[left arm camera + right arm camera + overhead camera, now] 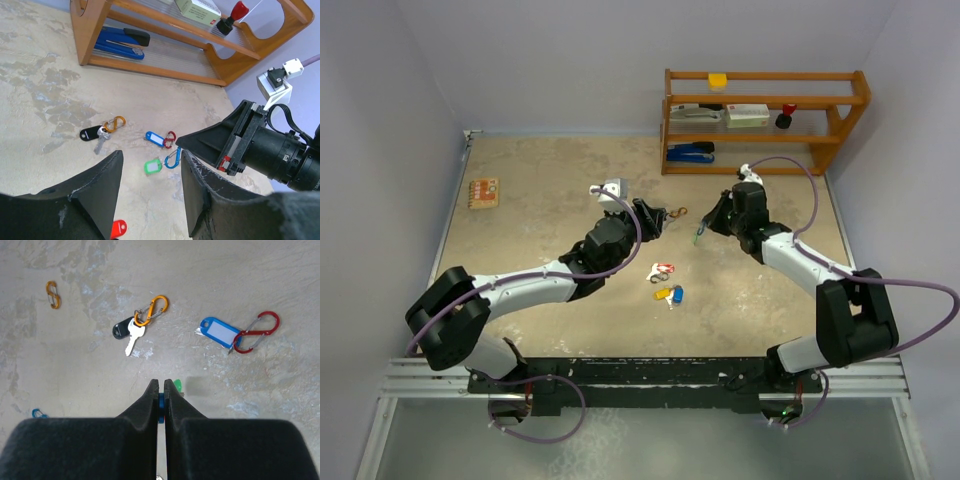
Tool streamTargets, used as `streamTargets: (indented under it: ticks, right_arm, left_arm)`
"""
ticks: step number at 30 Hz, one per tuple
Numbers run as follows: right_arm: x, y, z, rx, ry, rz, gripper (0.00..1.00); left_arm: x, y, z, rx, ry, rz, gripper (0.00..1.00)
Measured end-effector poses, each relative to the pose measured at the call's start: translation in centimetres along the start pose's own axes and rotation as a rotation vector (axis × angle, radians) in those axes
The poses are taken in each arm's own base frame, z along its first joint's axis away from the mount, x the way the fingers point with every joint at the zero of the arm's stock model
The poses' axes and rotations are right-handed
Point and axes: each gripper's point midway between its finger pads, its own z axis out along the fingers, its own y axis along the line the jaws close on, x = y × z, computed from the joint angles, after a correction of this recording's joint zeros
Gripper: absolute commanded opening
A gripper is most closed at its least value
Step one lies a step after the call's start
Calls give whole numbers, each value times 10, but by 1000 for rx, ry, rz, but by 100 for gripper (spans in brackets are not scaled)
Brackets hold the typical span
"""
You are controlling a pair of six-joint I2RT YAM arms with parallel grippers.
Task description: Put the keys on the keyring
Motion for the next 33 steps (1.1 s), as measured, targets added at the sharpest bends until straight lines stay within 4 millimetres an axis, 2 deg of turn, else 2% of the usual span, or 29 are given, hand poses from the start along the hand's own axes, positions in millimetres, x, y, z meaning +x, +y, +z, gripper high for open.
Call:
streamTargets:
  ticks: [8, 15, 20, 22, 24, 26, 28, 30, 33]
  right_arm:
    - [15, -21, -9, 107, 53, 35, 0]
    - [11, -34, -24, 185, 37, 46, 0]
    - [12, -45, -28, 231, 40, 52, 0]
    - [13, -49, -29, 244, 45, 54, 7]
    - [14, -51, -30, 255, 48, 57, 21]
    - [14, -55, -31, 273, 45, 61, 49]
    - [13, -58, -33, 294, 39, 69, 64]
    - [11, -62, -38, 317, 25, 69, 69]
    - [2, -63, -47, 332, -12, 68, 70]
  left_arm:
    - [0, 0, 0, 0, 1, 0, 47]
    - [0, 0, 0, 1, 1, 0, 47]
    - [-1, 0, -1, 2, 0, -1, 47]
    - [-2, -1, -1, 3, -3, -2, 47]
    - [-3, -1, -2, 5, -4, -3, 47]
    - [-3, -1, -2, 5, -5, -4, 47]
    - [-3, -1, -2, 5, -5, -3, 47]
    - [-2, -1, -2, 4, -4, -2, 47]
    - [-2, 0, -2, 3, -3, -2, 46]
